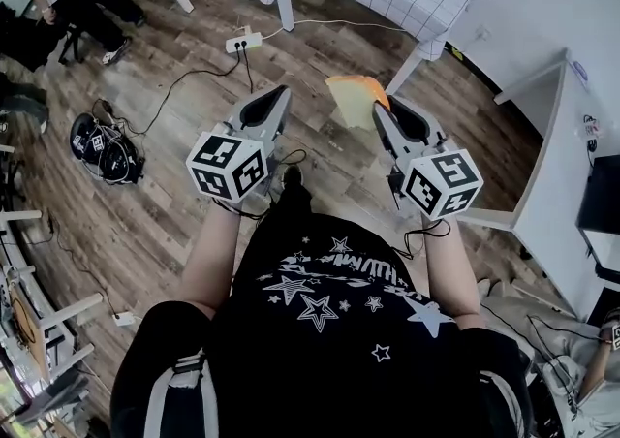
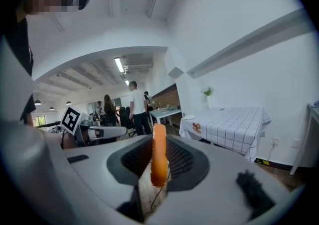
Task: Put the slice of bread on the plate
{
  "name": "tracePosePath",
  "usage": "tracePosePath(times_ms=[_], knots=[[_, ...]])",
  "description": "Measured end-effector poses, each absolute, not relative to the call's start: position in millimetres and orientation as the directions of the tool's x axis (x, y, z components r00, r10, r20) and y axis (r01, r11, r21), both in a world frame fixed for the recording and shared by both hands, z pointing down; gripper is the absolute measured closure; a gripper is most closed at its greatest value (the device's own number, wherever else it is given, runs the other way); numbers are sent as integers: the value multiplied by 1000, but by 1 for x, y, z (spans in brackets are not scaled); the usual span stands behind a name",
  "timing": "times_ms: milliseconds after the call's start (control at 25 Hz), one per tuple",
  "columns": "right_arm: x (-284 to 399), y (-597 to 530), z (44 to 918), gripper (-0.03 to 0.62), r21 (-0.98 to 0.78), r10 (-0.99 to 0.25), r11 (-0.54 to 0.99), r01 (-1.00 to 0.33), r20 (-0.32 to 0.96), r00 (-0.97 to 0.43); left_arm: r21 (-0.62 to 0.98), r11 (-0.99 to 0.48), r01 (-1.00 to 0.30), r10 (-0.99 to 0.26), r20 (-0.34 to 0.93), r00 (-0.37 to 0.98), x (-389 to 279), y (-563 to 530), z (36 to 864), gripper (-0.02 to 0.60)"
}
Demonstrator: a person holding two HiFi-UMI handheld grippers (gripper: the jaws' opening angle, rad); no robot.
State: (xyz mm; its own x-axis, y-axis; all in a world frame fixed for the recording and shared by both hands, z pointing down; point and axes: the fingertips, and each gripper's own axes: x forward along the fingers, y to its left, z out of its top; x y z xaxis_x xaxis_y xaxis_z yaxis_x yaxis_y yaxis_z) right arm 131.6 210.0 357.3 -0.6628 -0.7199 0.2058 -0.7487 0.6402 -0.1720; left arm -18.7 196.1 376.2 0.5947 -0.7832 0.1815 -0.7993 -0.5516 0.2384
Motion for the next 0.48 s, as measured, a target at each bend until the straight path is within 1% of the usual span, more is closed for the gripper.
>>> tracePosePath(times_ms=[280, 480], knots=[[120, 148, 357, 505, -200, -738, 601, -774, 232, -633, 250, -564, -787, -767, 195, 611, -32, 135, 377, 574], [94, 112, 354, 505, -195, -736, 599, -776, 248, -630, 255, -550, -796, -779, 188, 598, -65, 102, 376, 574]])
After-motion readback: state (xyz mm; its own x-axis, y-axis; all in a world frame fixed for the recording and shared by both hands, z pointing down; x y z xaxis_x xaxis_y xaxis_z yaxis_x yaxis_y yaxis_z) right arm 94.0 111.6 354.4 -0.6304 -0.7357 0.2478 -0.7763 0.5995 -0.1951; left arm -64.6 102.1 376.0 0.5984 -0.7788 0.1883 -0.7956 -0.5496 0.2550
